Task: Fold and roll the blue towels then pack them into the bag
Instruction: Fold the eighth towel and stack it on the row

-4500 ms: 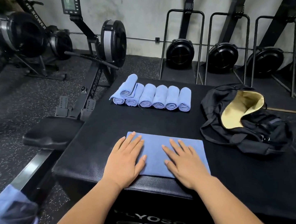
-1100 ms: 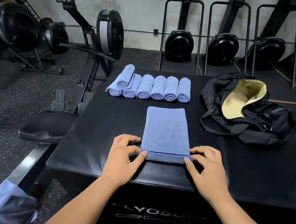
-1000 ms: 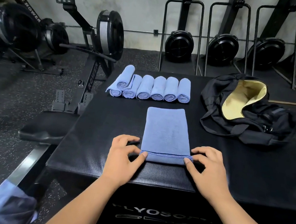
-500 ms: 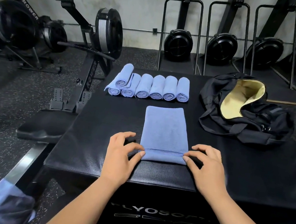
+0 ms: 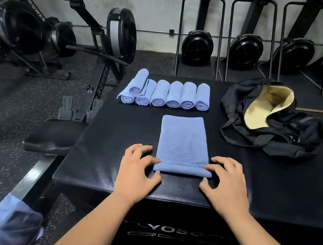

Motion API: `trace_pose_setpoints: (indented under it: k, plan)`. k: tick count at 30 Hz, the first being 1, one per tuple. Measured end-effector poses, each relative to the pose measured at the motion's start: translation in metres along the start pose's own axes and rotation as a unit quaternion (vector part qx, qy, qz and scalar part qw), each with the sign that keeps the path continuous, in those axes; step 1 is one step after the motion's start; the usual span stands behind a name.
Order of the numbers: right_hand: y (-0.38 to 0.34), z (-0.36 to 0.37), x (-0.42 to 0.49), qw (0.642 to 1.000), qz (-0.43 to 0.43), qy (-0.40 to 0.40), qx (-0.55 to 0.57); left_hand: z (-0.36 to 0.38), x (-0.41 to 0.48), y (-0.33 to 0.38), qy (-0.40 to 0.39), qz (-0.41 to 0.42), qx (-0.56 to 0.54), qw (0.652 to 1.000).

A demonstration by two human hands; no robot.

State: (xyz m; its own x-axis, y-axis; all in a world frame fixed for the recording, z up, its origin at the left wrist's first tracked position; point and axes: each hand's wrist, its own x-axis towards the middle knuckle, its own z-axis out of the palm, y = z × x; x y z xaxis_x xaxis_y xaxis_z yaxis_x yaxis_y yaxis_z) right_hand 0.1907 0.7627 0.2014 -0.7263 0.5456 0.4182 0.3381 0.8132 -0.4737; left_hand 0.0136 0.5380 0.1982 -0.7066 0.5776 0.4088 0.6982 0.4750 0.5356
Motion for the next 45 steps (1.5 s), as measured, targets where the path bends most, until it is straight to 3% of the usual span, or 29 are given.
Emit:
trace_pose_setpoints:
  k: [21, 27, 33, 40, 45]
  plan:
    - [0.001, -0.002, 0.008, 0.993, 0.098, 0.015, 0.07, 0.0, 0.007, 0.004, 0.027, -0.078, -0.041, 0.996]
    - [0.0, 0.0, 0.004, 0.997, 0.033, 0.04, 0.049, -0.005, 0.001, 0.002, 0.024, -0.033, -0.064, 0.997]
    - [0.003, 0.006, 0.003, 0.998, 0.025, 0.064, 0.015, 0.001, 0.001, 0.002, 0.054, -0.022, -0.029, 0.998]
    - [0.0, 0.002, 0.002, 0.999, 0.019, 0.001, -0.026, 0.0, 0.001, 0.003, 0.002, -0.019, 0.024, 1.0]
    - [0.004, 0.004, 0.005, 0.999, 0.041, -0.014, -0.024, 0.003, 0.003, -0.002, 0.007, -0.042, 0.013, 0.999]
